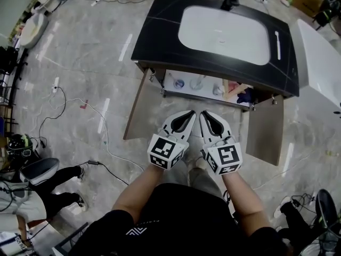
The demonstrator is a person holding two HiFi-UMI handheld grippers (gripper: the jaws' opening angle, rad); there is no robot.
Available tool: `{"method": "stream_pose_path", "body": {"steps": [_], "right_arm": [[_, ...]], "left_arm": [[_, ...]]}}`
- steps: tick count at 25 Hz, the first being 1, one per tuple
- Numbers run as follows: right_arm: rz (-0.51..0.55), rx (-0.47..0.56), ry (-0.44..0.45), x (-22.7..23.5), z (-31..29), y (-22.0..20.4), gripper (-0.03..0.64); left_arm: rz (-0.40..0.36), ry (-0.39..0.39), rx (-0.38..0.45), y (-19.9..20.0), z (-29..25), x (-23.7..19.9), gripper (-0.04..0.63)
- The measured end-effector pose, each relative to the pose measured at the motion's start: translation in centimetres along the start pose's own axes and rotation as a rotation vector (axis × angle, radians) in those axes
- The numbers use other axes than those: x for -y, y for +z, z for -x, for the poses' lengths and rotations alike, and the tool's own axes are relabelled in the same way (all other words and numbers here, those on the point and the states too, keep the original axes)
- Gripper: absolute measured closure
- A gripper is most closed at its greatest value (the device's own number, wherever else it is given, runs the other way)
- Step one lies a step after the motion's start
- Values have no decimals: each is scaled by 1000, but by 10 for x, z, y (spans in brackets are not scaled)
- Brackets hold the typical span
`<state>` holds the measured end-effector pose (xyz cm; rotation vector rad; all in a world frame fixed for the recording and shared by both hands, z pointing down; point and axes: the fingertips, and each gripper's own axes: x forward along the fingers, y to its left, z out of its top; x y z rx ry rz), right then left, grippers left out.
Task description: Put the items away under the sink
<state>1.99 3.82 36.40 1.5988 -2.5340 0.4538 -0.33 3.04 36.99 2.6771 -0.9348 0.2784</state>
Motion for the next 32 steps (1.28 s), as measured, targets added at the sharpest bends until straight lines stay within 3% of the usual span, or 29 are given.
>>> {"method": "stream_pose_path", "body": {"steps": [32], "right_arm": [[-17, 22, -18, 11, -6, 11, 576]], "left_arm": [[-10, 13, 45, 22, -15, -3, 581]]}}
